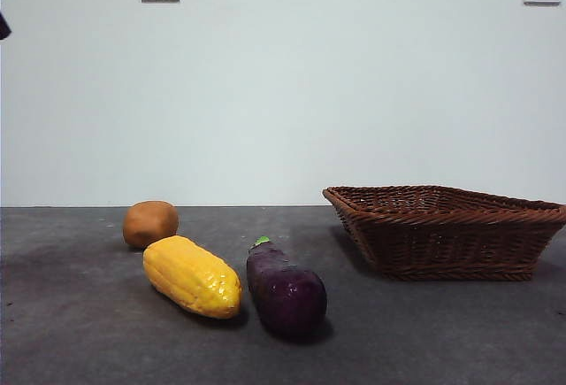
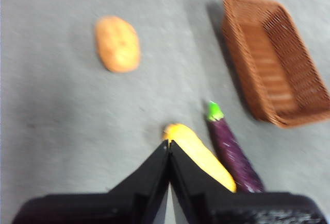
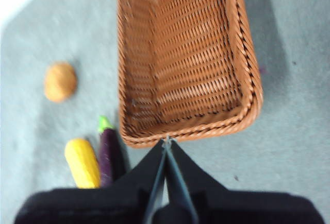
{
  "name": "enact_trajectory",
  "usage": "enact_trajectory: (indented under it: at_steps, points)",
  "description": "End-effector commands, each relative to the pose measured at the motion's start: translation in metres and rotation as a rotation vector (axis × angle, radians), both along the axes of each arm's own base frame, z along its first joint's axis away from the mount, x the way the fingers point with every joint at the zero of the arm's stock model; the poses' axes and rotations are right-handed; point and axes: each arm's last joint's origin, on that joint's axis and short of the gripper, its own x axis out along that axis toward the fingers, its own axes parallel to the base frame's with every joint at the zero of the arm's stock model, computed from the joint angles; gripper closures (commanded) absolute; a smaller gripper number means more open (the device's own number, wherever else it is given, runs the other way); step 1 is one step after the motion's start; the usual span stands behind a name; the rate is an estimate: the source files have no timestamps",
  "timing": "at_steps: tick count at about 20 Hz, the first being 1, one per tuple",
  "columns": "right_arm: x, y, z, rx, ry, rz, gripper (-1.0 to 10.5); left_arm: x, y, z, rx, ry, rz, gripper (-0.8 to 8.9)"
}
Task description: Help me put the vegetables on the table into the basket
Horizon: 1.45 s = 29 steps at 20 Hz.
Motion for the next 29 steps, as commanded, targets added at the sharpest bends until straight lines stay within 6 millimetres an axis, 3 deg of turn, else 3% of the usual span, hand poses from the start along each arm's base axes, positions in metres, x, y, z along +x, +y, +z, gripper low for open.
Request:
enact_trajectory:
  at_steps: [1,3,8,10,20,25,29]
  points:
    - [0.021,-0.001,0.005,-0.062,0.041,0.062,7.5,0.005,-0.003,-0.001,-0.046,0.036,-0.054,8.17]
    - [0.041,-0.003,0.008,-0.101,0.083,0.083,5.2,0.007,-0.005,-0.004,-0.08,0.065,-0.101,8.17]
    - [0.098,-0.007,0.011,-0.172,0.208,0.148,4.6,0.01,-0.007,-0.014,-0.127,0.183,-0.148,8.17]
    - [0.122,-0.009,0.008,-0.217,0.269,0.145,3.7,0.012,-0.008,-0.016,-0.134,0.199,-0.154,8.17]
    - [0.214,0.019,-0.039,-0.35,0.4,0.276,3.8,0.016,-0.008,-0.02,-0.102,0.193,-0.184,8.17]
    - [0.237,0.024,-0.066,-0.398,0.449,0.29,3.9,0.016,-0.01,-0.02,-0.096,0.194,-0.198,8.17]
    - [0.244,0.024,-0.088,-0.402,0.487,0.319,4.8,0.016,-0.011,-0.02,-0.088,0.189,-0.207,8.17]
